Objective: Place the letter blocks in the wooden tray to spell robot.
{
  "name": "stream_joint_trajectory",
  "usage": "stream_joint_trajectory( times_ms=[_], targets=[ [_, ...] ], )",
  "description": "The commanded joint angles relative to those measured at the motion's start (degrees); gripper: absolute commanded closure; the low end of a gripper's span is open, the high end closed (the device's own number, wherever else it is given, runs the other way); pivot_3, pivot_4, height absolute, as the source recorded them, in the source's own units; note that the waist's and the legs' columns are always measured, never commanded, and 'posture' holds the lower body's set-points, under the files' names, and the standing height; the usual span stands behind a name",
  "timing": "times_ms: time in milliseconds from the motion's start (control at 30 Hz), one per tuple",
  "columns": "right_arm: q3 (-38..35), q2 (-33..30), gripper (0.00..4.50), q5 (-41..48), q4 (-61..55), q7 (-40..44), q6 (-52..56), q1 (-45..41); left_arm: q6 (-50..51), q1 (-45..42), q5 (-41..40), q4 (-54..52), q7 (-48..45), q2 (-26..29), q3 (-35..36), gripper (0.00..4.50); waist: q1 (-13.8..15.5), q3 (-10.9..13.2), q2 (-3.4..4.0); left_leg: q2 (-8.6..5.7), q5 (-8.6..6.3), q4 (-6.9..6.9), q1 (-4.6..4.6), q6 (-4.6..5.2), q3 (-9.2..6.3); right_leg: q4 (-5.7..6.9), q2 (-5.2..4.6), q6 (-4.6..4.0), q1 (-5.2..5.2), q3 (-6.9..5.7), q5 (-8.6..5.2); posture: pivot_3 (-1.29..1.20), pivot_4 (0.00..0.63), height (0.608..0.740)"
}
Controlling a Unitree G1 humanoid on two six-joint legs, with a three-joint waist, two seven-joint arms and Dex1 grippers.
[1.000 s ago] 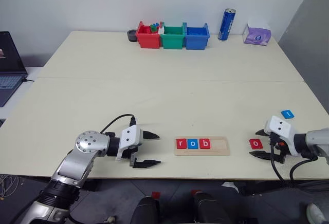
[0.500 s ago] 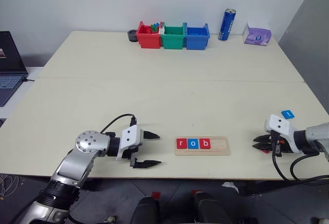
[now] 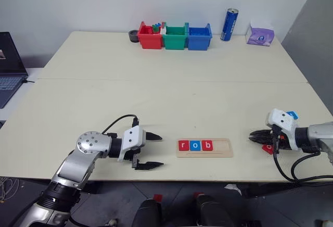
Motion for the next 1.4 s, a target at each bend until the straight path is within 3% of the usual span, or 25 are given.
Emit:
stream_joint_trajectory(
  times_ms=[33, 267, 733, 833, 1067, 1267, 1400],
  targets=[
    [-6.4, -1.9, 2.52, 0.9, -2.5, -0.9, 0.4, 5.0, -0.9, -0.5, 0.0, -1.1, 0.2, 0.2, 0.2, 0.0, 0.2, 0.0, 0.0, -0.01, 0.0, 0.0, -0.02, 0.0, 0.0, -0.01, -0.01, 0.0, 0.0, -0.01, 0.0, 0.0, 0.15, 0.74],
    [-10.0, -2.0, 0.02, 0.0, -4.9, -3.7, 2.7, 12.4, -1.4, -0.9, 0.2, -0.4, -0.4, -0.1, -0.4, 0.0, -0.2, 0.0, 0.01, 0.0, 0.0, 0.0, 0.0, 0.0, 0.01, 0.01, 0.0, 0.06, 0.01, -0.01, -0.02, 0.0, 0.15, 0.74],
    [-3.7, -1.0, 0.02, -0.3, 5.5, -3.6, 4.7, 6.8, -1.3, -1.6, 0.0, -0.2, -0.1, -0.2, 0.1, 0.0, -0.1, 0.0, 0.0, 0.0, 0.01, 0.02, 0.05, 0.0, 0.07, 0.01, 0.02, 0.1, 0.02, 0.07, 0.02, 0.0, 0.15, 0.74],
    [-3.1, -0.6, 0.55, 0.1, 6.1, -3.5, 5.8, 5.6, -0.5, -1.3, -0.6, -0.6, 0.5, -0.4, 0.5, 0.0, -0.1, 0.0, 0.0, 0.0, 0.01, 0.03, 0.06, 0.0, 0.07, 0.02, 0.02, 0.11, 0.03, 0.06, 0.02, 0.0, 0.15, 0.74],
    [-2.2, -1.1, 3.03, 0.4, 4.9, -2.8, 6.2, 4.5, -1.0, -0.7, -0.2, -0.8, 0.7, 0.2, 0.3, 0.0, -0.1, 0.0, 0.0, 0.01, 0.01, 0.02, 0.04, 0.0, 0.06, 0.02, 0.02, 0.1, 0.03, 0.02, 0.02, 0.0, 0.15, 0.74],
    [-1.2, -2.0, 3.06, 1.8, -6.4, -1.0, 6.1, 3.1, -1.4, -0.4, -0.2, -0.6, 0.5, 0.7, 0.6, 0.0, -0.2, 0.0, 0.03, 0.01, 0.0, 0.02, 0.05, 0.0, 0.03, 0.03, 0.03, 0.11, 0.02, 0.04, 0.01, 0.0, 0.15, 0.74],
    [4.3, -0.8, 3.06, 1.9, -15.1, -1.4, 7.1, -1.4, -1.8, -0.5, 0.1, -0.5, 0.6, 1.0, 0.5, 0.0, -0.2, 0.0, 0.03, 0.03, 0.01, 0.02, 0.06, 0.0, -0.01, 0.03, 0.04, 0.12, 0.01, 0.05, 0.01, 0.0, 0.15, 0.74]
  ],
)
